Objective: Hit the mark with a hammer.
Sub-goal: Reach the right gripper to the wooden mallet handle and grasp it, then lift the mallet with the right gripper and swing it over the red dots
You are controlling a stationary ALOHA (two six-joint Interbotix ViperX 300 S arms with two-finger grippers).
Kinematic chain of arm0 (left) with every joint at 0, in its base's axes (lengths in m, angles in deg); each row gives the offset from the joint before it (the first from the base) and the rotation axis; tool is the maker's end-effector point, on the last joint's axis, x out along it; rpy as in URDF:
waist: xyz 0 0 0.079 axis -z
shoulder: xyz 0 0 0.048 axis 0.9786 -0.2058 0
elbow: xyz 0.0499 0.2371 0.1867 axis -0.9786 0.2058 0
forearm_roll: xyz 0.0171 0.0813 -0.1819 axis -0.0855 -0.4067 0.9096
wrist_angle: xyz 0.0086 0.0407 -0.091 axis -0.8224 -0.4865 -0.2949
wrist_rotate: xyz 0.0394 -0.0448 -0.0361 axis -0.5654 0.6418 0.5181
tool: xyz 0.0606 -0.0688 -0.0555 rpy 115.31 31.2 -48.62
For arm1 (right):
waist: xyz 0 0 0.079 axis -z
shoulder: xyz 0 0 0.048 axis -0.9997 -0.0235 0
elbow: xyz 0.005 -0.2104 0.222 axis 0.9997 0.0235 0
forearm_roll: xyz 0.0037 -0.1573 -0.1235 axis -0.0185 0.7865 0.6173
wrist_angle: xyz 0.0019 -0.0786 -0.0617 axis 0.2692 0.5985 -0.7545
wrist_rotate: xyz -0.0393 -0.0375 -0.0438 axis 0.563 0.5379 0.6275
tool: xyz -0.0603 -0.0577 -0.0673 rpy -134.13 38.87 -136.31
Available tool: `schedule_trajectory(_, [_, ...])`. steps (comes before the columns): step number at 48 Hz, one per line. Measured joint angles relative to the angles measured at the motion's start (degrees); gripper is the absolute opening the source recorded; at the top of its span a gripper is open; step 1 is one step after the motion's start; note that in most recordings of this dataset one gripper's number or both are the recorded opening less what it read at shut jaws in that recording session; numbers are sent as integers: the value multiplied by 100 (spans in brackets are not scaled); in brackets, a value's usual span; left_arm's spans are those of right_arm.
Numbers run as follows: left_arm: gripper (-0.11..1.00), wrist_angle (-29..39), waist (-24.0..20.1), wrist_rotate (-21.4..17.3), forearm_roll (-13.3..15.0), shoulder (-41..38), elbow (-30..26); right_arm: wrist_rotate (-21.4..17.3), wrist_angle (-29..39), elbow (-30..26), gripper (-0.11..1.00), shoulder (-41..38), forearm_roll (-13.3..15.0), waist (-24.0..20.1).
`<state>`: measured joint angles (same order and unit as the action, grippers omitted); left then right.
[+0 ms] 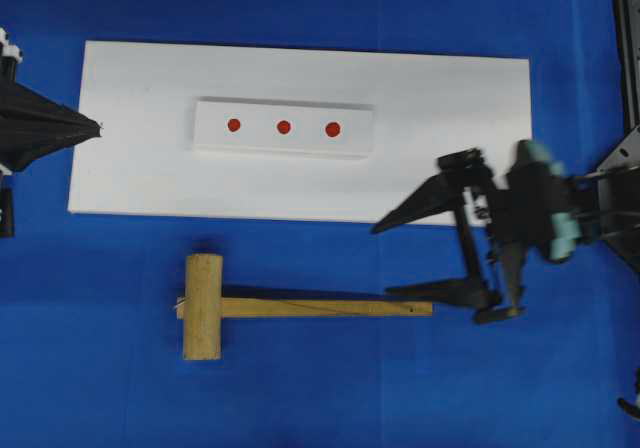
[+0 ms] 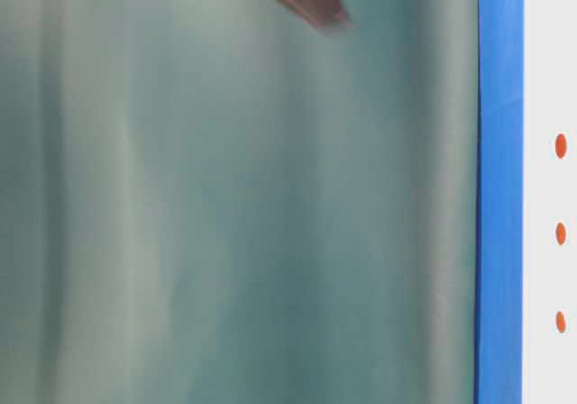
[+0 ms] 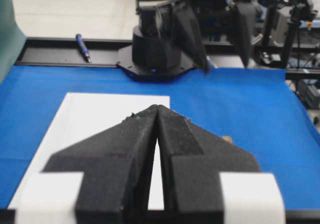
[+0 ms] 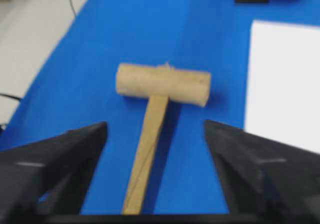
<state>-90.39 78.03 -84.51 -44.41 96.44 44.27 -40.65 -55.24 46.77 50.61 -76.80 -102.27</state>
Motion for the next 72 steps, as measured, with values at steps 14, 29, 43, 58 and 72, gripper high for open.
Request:
schedule_trajectory(14, [0, 9, 0, 0, 0, 0, 62, 0, -413, -703, 90, -1600, -492, -123])
schedule_trajectory(29, [0, 0, 0, 0, 0, 18, 176, 9, -782, -1397, 90, -3041, -1178, -316])
schedule_trajectory(43, [0, 0, 0, 9, 0, 26, 237, 18, -791, -1890, 90, -3911, -1433, -413])
schedule_trajectory(58, [0, 9, 0, 9, 0, 35, 281, 70, -791, -2004, 70, -4096, -1503, -457])
schedule_trajectory(72, [0, 9, 0, 9, 0, 35, 281, 255, -677, -2004, 10, -4096, -1494, -448])
